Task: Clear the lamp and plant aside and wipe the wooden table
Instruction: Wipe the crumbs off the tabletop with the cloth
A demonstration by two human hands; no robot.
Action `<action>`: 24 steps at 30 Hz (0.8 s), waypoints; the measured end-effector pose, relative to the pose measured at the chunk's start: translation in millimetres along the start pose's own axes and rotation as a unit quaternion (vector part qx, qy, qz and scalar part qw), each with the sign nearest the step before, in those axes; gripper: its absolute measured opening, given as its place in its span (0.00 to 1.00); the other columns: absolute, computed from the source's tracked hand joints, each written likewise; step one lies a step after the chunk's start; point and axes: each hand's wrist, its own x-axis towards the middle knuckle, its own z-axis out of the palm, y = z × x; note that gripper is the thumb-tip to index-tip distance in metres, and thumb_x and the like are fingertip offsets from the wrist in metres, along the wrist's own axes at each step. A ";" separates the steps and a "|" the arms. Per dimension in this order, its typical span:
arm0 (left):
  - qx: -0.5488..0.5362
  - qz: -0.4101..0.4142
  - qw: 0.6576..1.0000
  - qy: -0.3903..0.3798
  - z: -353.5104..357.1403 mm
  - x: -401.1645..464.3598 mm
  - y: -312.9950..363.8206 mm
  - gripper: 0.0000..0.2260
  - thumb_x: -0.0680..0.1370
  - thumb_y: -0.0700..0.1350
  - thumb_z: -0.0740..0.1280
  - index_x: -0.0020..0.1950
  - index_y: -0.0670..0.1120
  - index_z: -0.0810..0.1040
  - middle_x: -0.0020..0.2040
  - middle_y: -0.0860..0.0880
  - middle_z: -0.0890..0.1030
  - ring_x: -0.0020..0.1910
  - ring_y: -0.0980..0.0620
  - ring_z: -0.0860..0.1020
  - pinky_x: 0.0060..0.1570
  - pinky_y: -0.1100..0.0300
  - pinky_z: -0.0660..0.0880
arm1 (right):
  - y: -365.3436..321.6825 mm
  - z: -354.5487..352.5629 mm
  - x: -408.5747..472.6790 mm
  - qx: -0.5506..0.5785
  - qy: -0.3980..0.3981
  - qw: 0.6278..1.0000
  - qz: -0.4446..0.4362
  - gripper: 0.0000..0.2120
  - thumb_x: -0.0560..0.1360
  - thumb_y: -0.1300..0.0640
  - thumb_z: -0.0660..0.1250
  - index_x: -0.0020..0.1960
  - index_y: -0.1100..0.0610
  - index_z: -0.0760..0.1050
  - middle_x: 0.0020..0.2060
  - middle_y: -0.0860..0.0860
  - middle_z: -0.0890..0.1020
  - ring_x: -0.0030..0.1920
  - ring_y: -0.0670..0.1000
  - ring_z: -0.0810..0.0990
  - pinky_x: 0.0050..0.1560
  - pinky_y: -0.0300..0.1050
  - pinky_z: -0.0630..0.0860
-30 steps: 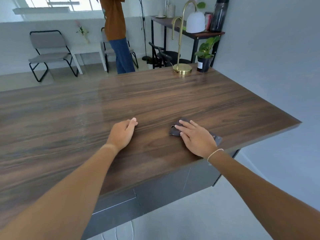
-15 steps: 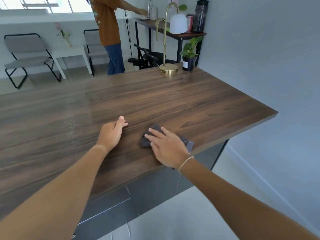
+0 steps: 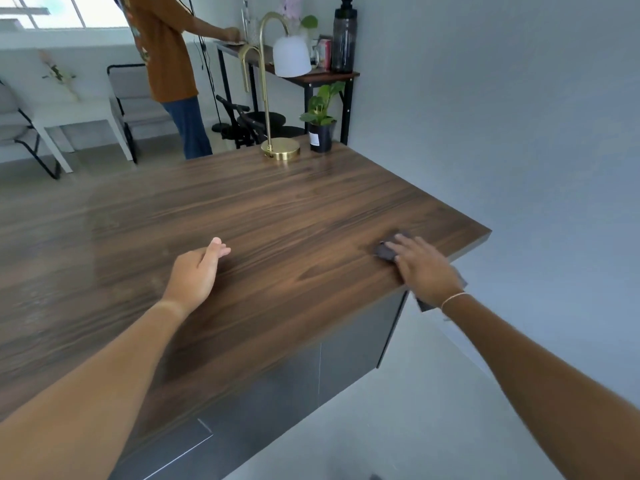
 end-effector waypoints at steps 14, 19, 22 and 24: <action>0.042 -0.014 0.999 0.029 88.2 65.5 43.1 0.22 0.80 0.54 0.52 0.57 0.42 0.79 0.61 0.46 0.79 0.60 0.57 0.71 0.59 0.65 0.60 | 14.1 4.0 115.5 -0.019 -0.040 0.996 -0.074 0.22 0.81 0.54 0.47 0.75 0.52 0.56 0.76 0.50 0.57 0.75 0.59 0.56 0.73 0.55 0.56; 0.054 -0.031 0.998 0.007 95.1 57.8 44.8 0.22 0.80 0.54 0.53 0.57 0.41 0.80 0.61 0.44 0.78 0.63 0.52 0.71 0.59 0.64 0.61 | -64.7 32.4 50.0 0.085 -0.035 0.945 -0.312 0.19 0.80 0.54 0.54 0.70 0.51 0.67 0.73 0.49 0.67 0.72 0.60 0.62 0.70 0.53 0.59; 0.075 -0.066 0.988 0.121 69.2 78.8 43.9 0.22 0.79 0.54 0.53 0.56 0.42 0.80 0.61 0.45 0.79 0.62 0.55 0.71 0.59 0.64 0.61 | -37.1 19.7 132.1 0.078 -0.044 0.930 -0.356 0.19 0.81 0.53 0.52 0.71 0.49 0.65 0.74 0.47 0.65 0.74 0.56 0.61 0.71 0.52 0.59; 0.062 -0.059 0.988 0.125 59.2 76.6 46.2 0.21 0.79 0.55 0.53 0.56 0.43 0.80 0.60 0.47 0.79 0.61 0.57 0.71 0.59 0.64 0.61 | -1.9 14.0 171.9 0.052 -0.037 0.962 -0.266 0.20 0.81 0.53 0.50 0.73 0.47 0.61 0.75 0.46 0.61 0.75 0.55 0.58 0.72 0.51 0.57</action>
